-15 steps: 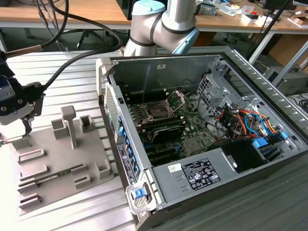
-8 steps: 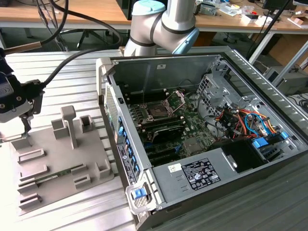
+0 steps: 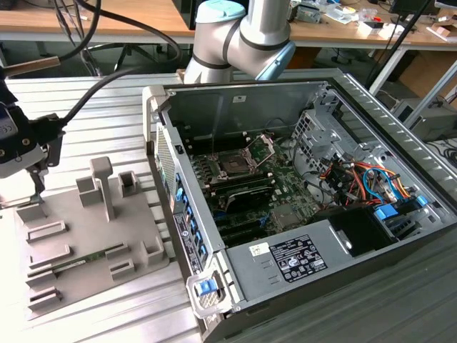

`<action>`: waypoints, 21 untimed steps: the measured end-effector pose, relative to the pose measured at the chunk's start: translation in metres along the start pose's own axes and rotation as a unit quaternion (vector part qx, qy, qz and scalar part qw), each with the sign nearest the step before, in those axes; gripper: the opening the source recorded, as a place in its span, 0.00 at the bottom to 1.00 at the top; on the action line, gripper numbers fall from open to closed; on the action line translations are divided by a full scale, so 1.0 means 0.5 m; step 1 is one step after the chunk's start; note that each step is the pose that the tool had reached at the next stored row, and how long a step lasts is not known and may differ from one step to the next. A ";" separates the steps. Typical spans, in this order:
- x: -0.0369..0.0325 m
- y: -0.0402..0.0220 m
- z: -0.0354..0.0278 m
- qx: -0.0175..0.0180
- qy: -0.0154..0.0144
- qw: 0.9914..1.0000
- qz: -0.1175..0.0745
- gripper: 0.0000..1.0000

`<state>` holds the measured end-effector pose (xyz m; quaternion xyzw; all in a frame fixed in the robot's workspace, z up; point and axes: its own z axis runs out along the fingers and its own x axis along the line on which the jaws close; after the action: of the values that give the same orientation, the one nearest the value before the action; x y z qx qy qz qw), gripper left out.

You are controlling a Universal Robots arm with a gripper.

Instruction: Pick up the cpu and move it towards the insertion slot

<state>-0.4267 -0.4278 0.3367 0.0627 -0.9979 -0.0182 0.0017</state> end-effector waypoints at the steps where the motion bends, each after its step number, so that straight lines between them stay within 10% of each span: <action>1: 0.000 0.000 -0.001 0.000 0.000 1.000 0.000 0.55; 21: 0.000 0.002 -0.055 0.000 0.000 1.000 0.000 0.55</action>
<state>-0.4268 -0.4278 0.3641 0.0627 -0.9979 -0.0183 0.0017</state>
